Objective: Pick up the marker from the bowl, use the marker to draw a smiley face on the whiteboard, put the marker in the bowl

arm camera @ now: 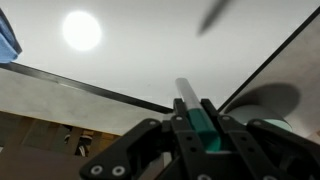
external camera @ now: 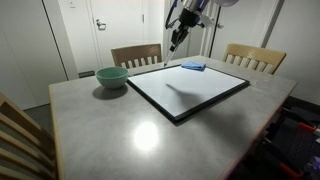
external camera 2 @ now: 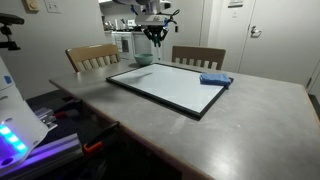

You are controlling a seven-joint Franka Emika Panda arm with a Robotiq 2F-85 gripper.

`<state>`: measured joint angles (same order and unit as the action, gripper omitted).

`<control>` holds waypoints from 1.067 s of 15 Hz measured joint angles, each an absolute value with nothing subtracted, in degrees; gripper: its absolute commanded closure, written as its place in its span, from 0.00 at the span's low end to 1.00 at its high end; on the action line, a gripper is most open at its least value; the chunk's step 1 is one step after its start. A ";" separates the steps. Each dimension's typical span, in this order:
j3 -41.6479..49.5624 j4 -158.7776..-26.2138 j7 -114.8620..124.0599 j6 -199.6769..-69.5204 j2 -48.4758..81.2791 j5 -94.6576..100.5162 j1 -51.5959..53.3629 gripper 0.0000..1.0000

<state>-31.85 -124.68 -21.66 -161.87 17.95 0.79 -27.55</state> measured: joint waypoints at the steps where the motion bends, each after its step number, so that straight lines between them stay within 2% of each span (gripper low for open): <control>1: -29.56 -123.84 -22.50 -161.16 18.30 -0.50 -25.25 0.95; 8: -13.39 -119.69 -20.61 -160.63 21.93 1.28 -8.84 0.95; 16: -8.82 -115.20 -19.40 -159.10 25.94 2.05 -3.84 0.95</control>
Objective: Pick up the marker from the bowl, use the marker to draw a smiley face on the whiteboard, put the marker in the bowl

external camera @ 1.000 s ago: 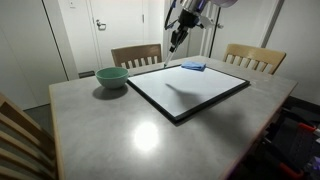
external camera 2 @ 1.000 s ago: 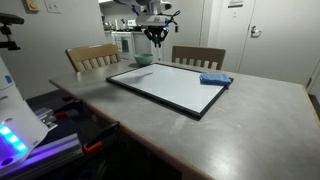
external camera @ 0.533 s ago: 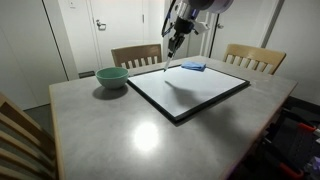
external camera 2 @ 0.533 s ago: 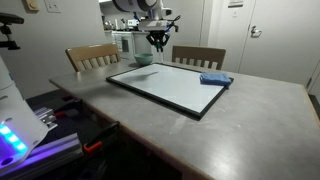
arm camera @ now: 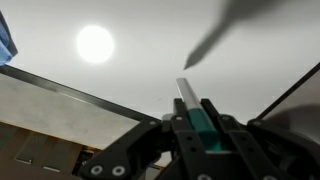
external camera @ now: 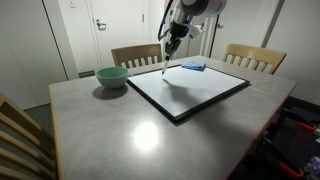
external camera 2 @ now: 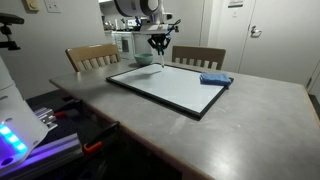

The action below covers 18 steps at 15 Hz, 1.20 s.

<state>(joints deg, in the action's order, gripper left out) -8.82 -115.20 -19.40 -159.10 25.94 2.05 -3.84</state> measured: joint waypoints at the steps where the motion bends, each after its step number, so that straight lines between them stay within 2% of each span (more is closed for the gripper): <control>1: -8.64 -114.76 -19.40 -159.10 26.50 2.10 -3.70 0.95; 18: -7.56 -111.74 -19.35 -156.44 29.24 3.64 -2.73 0.95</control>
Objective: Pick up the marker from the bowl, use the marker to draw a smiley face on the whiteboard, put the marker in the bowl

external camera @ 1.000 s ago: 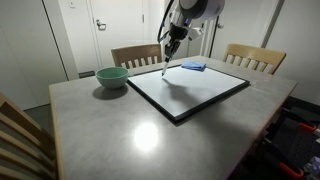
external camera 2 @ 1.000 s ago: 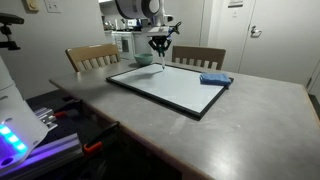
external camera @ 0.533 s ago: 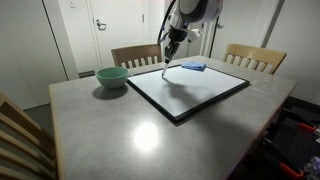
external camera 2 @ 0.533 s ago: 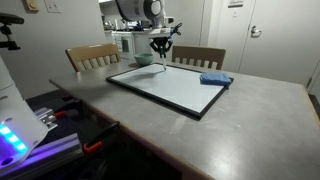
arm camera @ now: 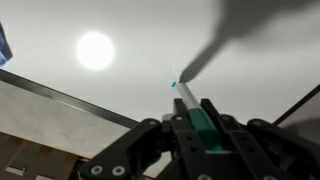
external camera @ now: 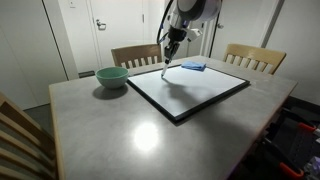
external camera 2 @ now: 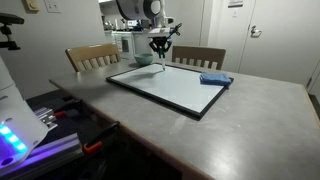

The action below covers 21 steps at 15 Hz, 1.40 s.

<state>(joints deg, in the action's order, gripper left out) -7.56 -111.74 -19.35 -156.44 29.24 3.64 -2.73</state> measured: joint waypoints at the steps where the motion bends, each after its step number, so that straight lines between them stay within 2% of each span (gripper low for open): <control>1: -7.62 -111.39 -19.28 -155.40 29.24 3.55 -2.73 0.95; 13: -7.64 -107.55 -18.88 -144.02 29.25 2.39 -2.72 0.95; 21: -7.63 -106.99 -18.88 -142.91 29.25 2.21 -2.58 0.95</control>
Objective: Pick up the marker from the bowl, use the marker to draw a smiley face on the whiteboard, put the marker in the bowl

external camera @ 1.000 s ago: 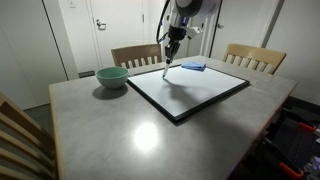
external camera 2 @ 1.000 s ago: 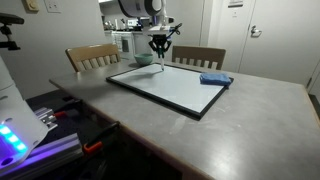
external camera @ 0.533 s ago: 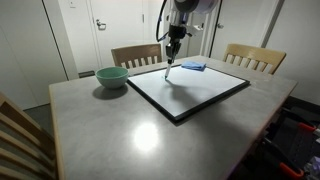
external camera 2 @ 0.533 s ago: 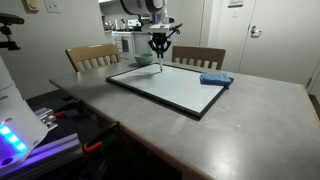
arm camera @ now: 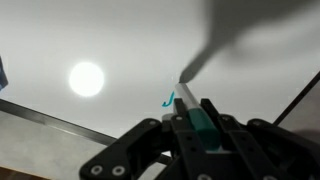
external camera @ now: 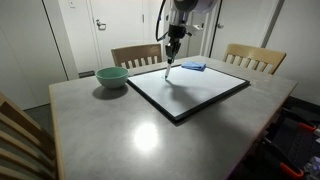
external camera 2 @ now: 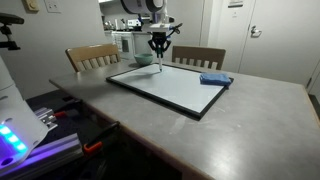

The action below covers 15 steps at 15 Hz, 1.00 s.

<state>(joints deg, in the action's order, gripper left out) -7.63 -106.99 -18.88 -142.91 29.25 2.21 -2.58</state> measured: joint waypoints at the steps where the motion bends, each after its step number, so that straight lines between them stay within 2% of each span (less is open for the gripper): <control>1: -7.62 -106.85 -18.88 -142.91 29.24 2.26 -2.52 0.95; 15: -4.79 -106.89 -18.87 -147.03 28.97 7.31 -1.94 0.95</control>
<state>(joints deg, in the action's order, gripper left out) -4.79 -106.89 -18.87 -147.03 28.97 7.31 -1.94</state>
